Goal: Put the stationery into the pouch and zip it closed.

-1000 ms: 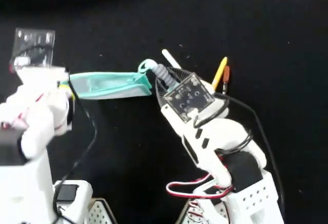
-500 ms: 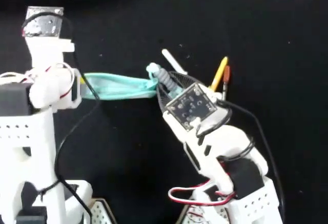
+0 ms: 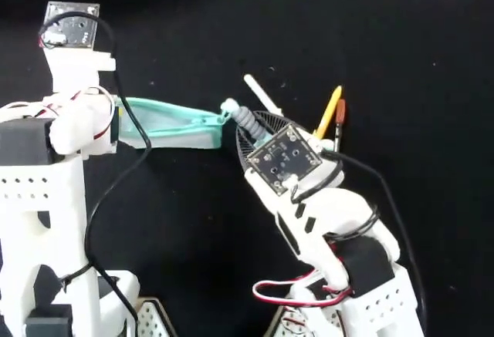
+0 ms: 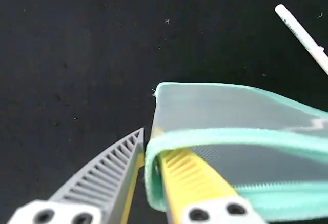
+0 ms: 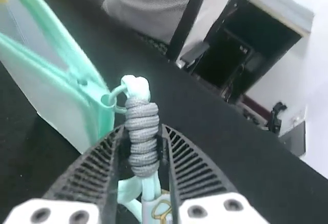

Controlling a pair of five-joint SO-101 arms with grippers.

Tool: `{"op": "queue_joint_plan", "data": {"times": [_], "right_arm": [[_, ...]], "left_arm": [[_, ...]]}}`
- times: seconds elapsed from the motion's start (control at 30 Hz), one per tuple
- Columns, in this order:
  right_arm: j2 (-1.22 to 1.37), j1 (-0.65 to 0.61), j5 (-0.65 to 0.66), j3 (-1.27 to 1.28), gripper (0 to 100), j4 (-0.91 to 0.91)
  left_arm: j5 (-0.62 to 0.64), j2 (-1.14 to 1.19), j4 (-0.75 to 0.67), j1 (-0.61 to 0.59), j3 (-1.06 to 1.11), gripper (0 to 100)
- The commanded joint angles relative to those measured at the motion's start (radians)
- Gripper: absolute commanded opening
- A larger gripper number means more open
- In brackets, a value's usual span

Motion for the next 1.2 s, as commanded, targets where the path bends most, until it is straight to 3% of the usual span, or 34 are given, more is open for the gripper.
{"op": "queue_joint_plan", "data": {"times": [0.0,0.43,0.53,0.67,0.9,1.17], "right_arm": [[-0.013,-0.003,0.008,-0.008,1.1,-0.006],[-0.013,0.023,0.000,-0.004,1.1,-0.020],[-0.008,0.026,0.000,-0.001,1.1,-0.018],[-0.013,-0.008,0.002,0.016,1.6,-0.015],[-0.015,-0.103,0.000,-0.074,23.9,0.181],[-0.016,-0.091,-0.044,-0.280,14.1,0.333]], "left_arm": [[0.000,-0.011,-0.005,-0.008,0.024,3],[-0.017,-0.003,-0.014,-0.004,0.185,3],[-0.071,-0.012,-0.061,-0.008,0.239,3],[-0.025,-0.012,-0.140,-0.002,0.294,3],[0.002,-0.012,-0.258,-0.010,0.400,3],[0.008,-0.012,-0.256,-0.012,0.412,3]]}}
